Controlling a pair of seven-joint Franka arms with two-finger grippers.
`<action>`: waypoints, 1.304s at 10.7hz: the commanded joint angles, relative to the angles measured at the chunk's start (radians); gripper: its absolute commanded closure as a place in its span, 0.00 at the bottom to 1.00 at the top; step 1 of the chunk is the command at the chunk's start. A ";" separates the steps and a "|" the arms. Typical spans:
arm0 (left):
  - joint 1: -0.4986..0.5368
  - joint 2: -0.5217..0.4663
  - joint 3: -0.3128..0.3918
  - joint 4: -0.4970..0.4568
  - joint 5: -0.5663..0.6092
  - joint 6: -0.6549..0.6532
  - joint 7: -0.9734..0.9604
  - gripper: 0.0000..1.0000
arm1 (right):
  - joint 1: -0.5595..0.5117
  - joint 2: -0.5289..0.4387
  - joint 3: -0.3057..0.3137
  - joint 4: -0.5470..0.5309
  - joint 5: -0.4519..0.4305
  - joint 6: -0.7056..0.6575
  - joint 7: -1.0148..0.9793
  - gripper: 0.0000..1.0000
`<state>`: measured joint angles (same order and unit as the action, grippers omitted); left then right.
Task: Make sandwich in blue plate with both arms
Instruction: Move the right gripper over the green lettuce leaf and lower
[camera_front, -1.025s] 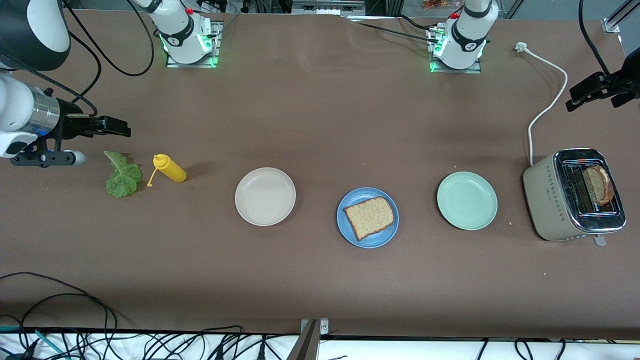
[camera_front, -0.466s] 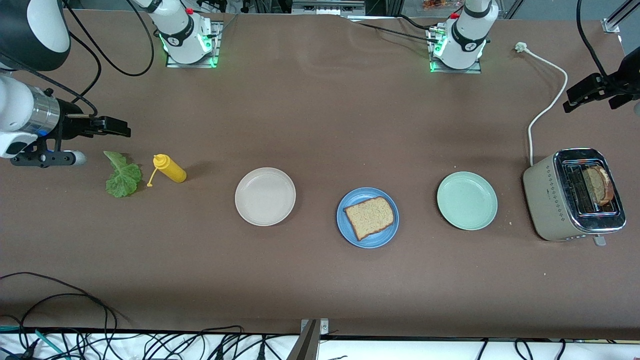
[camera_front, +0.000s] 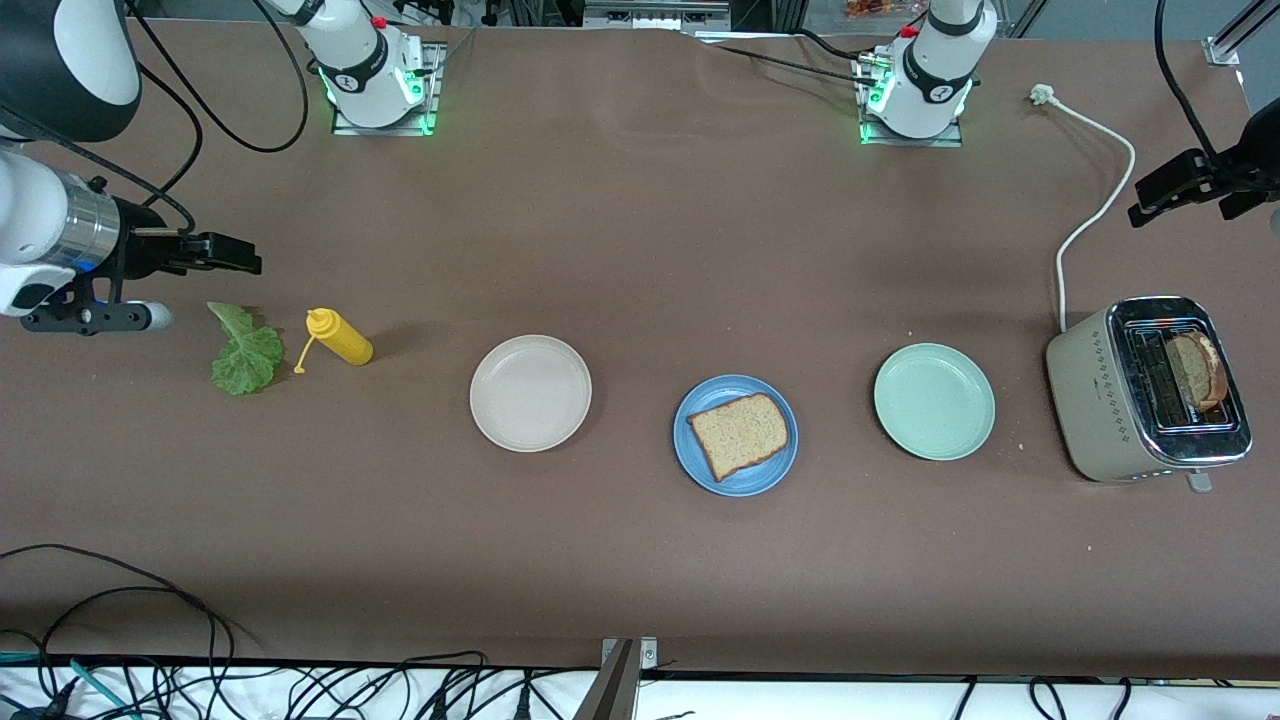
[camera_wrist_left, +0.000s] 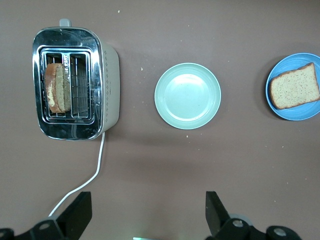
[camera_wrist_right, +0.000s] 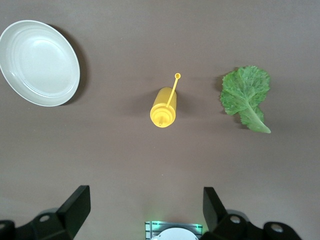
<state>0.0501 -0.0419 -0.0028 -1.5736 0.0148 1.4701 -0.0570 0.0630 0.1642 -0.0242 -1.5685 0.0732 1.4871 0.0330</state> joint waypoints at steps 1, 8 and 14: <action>0.004 0.014 -0.003 0.026 0.031 -0.007 0.005 0.00 | -0.006 -0.008 0.000 -0.013 0.017 0.010 -0.010 0.00; -0.004 0.013 -0.011 0.030 0.030 -0.005 0.002 0.00 | 0.055 0.006 0.004 -0.013 0.017 0.042 0.016 0.00; -0.004 0.013 -0.011 0.030 0.030 -0.005 -0.004 0.00 | 0.046 0.064 -0.071 -0.096 -0.062 0.137 -0.060 0.00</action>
<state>0.0479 -0.0405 -0.0085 -1.5696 0.0149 1.4702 -0.0570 0.1195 0.2437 -0.0505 -1.6130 0.0606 1.5821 0.0402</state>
